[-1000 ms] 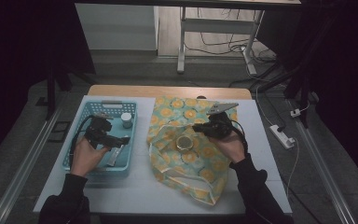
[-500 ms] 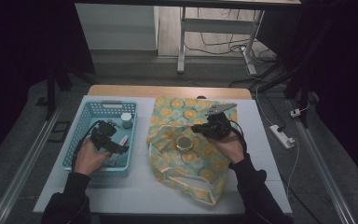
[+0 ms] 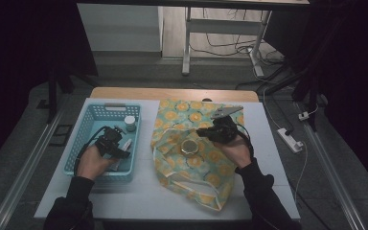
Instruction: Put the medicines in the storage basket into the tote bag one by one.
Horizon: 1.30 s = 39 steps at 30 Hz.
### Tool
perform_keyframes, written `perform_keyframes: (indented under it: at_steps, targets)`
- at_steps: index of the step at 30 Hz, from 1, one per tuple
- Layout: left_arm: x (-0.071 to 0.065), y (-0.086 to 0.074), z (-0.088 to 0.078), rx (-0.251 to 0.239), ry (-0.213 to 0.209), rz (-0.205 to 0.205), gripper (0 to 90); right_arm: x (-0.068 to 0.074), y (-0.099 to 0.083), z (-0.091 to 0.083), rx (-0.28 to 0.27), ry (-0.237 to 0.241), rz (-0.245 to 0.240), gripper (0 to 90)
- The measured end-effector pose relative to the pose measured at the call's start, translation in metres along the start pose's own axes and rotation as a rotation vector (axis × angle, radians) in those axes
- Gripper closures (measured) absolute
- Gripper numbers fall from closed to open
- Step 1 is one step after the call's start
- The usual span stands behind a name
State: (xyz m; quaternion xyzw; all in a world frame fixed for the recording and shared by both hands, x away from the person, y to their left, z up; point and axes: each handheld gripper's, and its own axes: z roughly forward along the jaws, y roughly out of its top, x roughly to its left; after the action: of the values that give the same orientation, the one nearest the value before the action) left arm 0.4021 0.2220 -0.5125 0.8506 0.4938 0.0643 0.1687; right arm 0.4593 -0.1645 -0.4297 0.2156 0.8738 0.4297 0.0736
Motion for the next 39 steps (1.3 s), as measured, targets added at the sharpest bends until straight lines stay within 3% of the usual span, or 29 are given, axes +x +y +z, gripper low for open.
perform_keyframes:
  at_steps: [13, 20, 24, 30, 35, 39]
  targets:
    - [0.001, 0.0, 0.0, 0.007, -0.024, -0.025, 69.4, 0.0, -0.001, 0.0, 0.003, 0.0, 0.002, 90.0]
    - [0.001, 0.001, -0.002, 0.012, -0.004, -0.042, 71.2, 0.0, -0.001, -0.001, 0.005, -0.001, 0.006, 90.0]
    - [0.003, 0.001, -0.008, -0.038, -0.009, -0.059, 71.3, -0.001, -0.001, -0.001, 0.0, -0.004, 0.005, 90.0]
    - [0.006, -0.001, -0.019, -0.108, -0.057, -0.078, 71.3, -0.001, -0.001, -0.002, -0.002, -0.003, 0.006, 90.0]
    - [0.006, -0.001, -0.027, -0.148, -0.06, -0.078, 71.4, -0.001, -0.001, -0.002, -0.006, -0.004, 0.006, 90.0]
    - [0.003, -0.001, -0.036, -0.194, -0.043, -0.054, 71.4, -0.001, 0.0, -0.002, -0.007, -0.003, 0.006, 90.0]
